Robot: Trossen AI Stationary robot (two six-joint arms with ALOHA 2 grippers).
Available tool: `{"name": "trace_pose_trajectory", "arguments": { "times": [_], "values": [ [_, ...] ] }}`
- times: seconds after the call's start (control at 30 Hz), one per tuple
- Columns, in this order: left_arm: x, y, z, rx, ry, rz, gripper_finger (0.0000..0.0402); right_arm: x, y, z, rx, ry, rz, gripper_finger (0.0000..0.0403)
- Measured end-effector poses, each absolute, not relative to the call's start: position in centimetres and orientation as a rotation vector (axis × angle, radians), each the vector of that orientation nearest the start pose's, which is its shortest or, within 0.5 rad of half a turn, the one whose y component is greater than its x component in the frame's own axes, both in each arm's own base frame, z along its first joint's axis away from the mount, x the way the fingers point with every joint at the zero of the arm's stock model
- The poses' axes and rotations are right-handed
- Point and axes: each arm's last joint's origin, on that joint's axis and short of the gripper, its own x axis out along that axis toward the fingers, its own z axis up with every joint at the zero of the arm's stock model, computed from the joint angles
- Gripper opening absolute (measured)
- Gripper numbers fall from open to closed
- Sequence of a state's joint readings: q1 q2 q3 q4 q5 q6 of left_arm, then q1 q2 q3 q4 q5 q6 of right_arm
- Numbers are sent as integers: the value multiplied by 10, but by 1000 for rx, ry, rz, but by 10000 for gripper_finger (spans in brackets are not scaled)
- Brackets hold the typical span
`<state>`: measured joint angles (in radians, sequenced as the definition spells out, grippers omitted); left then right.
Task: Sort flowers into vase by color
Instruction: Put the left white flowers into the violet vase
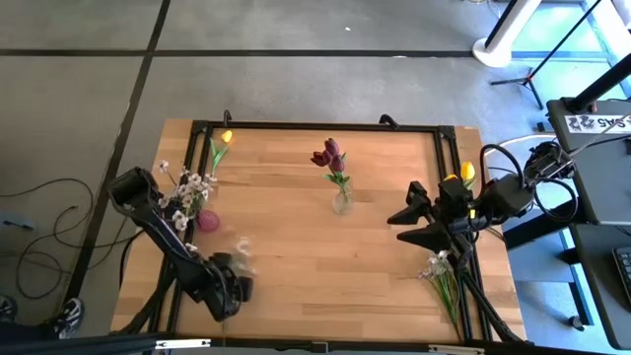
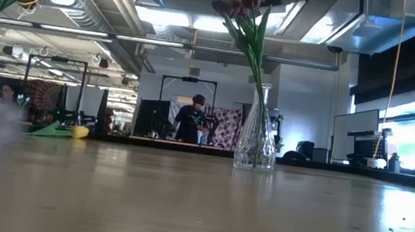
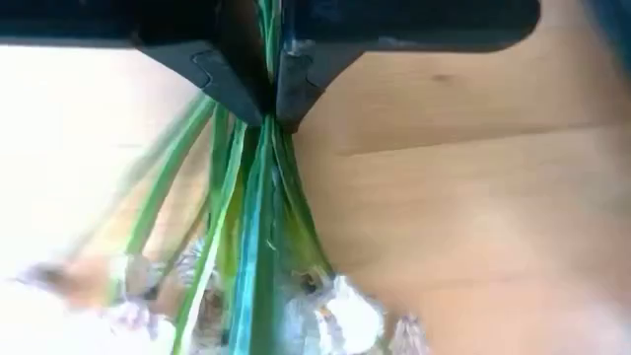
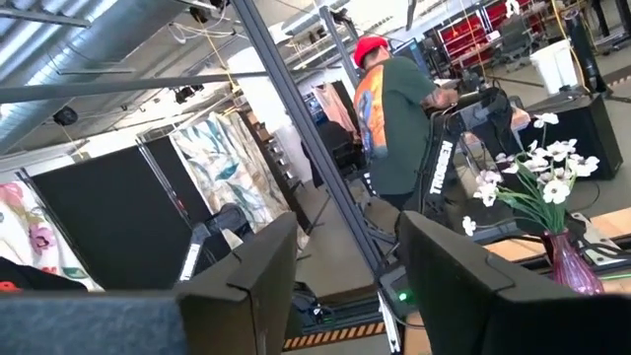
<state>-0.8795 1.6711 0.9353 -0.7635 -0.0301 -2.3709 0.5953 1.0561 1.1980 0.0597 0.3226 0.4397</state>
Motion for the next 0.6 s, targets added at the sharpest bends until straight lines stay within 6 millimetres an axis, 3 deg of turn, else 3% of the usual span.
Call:
{"name": "trace_pose_trajectory", "arguments": {
  "times": [0.17, 0.3, 0.43, 0.6],
  "values": [
    [203, -214, 179, -1184, 1003, 966, 11, 185, 114, 446, 525, -119, 307, 182],
    [227, -213, 219, -1063, 768, 833, 10, 185, 114, 446, 527, -118, 306, 182],
    [245, -205, 278, -778, 549, 756, 10, 185, 114, 446, 531, -117, 305, 182],
    [240, -189, 349, -316, 376, 736, 9, 185, 114, 445, 527, -110, 303, 182]
  ]
}}
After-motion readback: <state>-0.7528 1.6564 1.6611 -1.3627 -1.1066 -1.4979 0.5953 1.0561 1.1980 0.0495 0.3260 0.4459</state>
